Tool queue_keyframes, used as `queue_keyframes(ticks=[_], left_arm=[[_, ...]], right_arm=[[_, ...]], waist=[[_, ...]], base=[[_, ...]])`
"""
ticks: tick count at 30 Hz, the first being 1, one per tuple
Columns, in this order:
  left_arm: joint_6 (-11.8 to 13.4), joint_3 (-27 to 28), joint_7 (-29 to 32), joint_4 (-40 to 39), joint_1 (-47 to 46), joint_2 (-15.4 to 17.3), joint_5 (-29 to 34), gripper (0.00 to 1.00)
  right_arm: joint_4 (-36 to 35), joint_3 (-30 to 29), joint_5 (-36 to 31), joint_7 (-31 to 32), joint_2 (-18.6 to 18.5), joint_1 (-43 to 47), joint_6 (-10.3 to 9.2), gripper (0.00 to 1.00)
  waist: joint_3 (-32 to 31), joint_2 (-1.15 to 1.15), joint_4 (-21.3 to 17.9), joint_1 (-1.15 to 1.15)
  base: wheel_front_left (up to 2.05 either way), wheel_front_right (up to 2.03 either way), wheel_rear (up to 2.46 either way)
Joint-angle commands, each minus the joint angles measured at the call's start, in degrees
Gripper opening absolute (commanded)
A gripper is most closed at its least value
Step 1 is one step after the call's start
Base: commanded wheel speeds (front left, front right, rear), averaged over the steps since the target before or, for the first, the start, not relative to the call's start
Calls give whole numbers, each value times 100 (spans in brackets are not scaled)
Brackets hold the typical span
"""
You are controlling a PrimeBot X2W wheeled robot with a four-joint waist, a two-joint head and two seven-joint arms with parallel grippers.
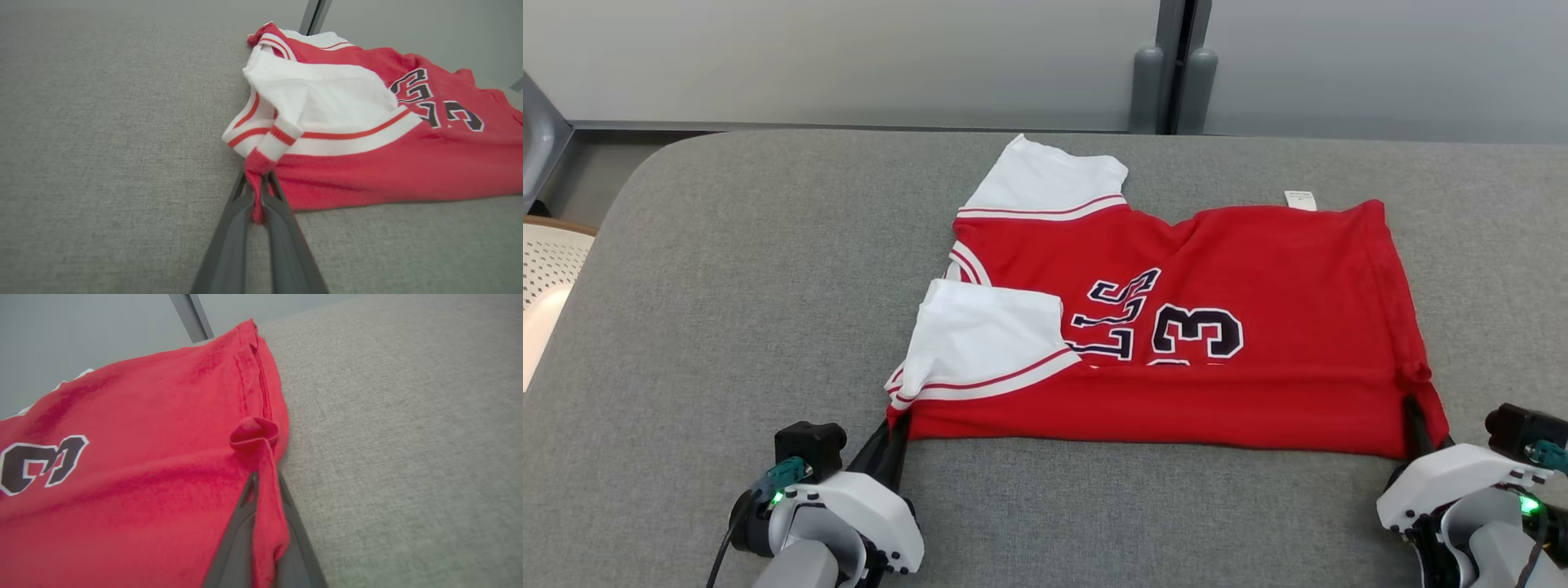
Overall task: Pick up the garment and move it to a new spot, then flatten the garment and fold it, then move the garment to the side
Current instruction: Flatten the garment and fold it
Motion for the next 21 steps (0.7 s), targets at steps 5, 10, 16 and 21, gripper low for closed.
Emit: queue_keyframes(ticks=[5,10,16,21], left_arm=[[-36,-49,30,149,149,113,-98,0],[-56,-111,11,120,417,201,-147,0],[-82,-258,121,-192,895,247,-242,0],[-60,-305,220,-481,1155,283,-285,0]], right_arm=[[-119,163,326,-154,-212,404,-7,0],[-422,394,518,-199,-249,890,-8,0],[-878,459,674,-60,-308,1386,-8,0],[-1112,343,727,55,-350,1593,-8,0]], waist=[[-299,0,-74,0],[-588,0,-166,0],[-789,0,-284,0],[-845,0,-317,0]], base=[[0,0,0],[0,0,0],[0,0,0],[0,0,0]])
